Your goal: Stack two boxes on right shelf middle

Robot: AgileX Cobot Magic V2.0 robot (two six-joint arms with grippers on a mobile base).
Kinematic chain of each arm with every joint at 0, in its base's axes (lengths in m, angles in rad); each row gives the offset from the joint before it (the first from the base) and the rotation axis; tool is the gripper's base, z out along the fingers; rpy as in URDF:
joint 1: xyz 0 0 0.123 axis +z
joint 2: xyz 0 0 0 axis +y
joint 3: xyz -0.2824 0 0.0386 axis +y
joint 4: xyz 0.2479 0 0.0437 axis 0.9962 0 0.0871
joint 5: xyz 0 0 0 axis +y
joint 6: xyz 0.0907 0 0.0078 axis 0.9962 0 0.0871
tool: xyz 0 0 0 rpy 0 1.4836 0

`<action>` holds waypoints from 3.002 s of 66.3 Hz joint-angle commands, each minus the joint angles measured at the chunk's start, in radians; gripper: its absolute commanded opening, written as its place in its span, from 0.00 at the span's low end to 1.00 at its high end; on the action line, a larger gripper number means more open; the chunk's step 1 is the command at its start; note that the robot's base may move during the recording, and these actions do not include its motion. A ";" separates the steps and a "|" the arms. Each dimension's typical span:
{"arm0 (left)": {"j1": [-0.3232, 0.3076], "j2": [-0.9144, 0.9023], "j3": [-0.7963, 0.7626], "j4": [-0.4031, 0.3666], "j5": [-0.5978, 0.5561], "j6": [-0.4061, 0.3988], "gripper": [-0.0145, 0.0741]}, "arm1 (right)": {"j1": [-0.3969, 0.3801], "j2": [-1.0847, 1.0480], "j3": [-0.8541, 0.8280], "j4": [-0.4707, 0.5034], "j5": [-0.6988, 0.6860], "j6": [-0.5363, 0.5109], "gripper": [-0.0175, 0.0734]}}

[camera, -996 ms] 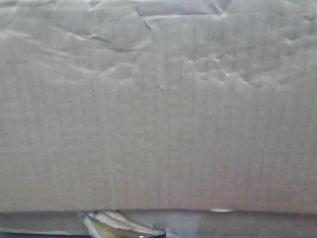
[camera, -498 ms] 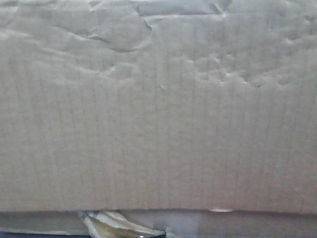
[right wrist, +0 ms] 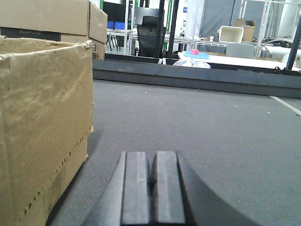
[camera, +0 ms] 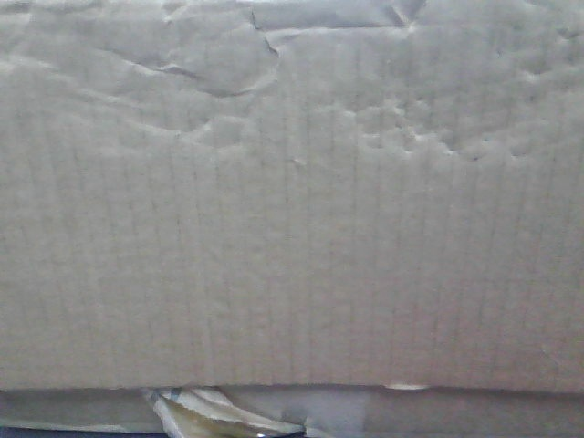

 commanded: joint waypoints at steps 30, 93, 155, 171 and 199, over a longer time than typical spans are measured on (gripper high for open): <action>0.114 -0.098 0.082 -0.009 0.016 0.117 0.47 | 0.000 -0.003 0.000 -0.006 -0.020 -0.008 0.01; 0.171 -0.057 0.275 -0.121 0.016 0.154 0.46 | 0.000 -0.003 0.000 -0.006 -0.020 -0.008 0.01; 0.171 -0.057 0.275 -0.120 0.016 0.156 0.46 | 0.000 0.594 -0.631 0.024 0.770 0.151 0.01; 0.171 -0.057 0.275 -0.120 0.016 0.165 0.46 | 0.000 0.797 -0.711 0.024 0.830 0.151 0.01; 0.196 -0.057 0.275 -0.146 0.016 0.186 0.46 | 0.021 1.023 -1.042 0.018 1.083 0.251 0.04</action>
